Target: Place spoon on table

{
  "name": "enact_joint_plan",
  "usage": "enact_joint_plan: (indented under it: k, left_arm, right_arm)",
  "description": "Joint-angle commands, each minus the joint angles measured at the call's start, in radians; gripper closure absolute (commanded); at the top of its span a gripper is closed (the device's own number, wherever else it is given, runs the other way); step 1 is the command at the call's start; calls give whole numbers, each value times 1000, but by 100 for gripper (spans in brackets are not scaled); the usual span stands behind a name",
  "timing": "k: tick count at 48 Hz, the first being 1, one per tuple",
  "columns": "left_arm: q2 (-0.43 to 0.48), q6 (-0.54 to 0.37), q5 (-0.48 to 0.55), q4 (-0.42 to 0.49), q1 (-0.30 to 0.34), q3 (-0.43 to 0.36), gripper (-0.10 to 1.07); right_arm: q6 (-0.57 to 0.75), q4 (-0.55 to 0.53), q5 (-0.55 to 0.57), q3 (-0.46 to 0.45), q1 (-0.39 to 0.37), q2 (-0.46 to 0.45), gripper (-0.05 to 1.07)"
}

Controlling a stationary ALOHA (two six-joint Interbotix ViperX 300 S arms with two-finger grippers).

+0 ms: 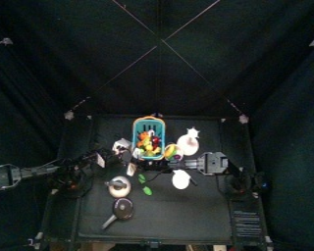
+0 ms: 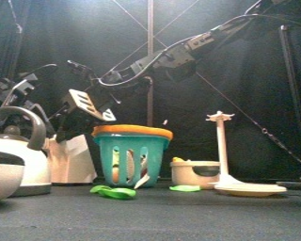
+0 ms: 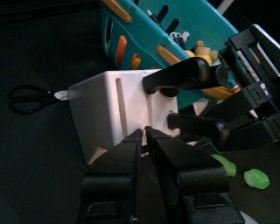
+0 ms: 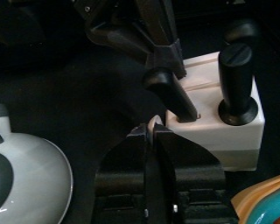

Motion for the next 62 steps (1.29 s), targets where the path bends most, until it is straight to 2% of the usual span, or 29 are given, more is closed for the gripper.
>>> enact_joint_plan:
  k: [1, 14, 31, 62]
  left_arm:
    - [8, 2, -6, 0, -5, -21, 39]
    - [8, 2, -6, -2, -8, -21, 39]
    - [8, 2, -6, -2, -12, -23, 39]
    - [8, 2, -6, -2, -14, -18, 39]
  right_arm:
    - [2, -3, -6, -40, 2, -48, 63]
    - [2, -2, -6, -60, 5, -48, 63]
    - [2, -2, -6, -103, 6, -2, 63]
    - [0, -11, -2, -115, 35, -23, 64]
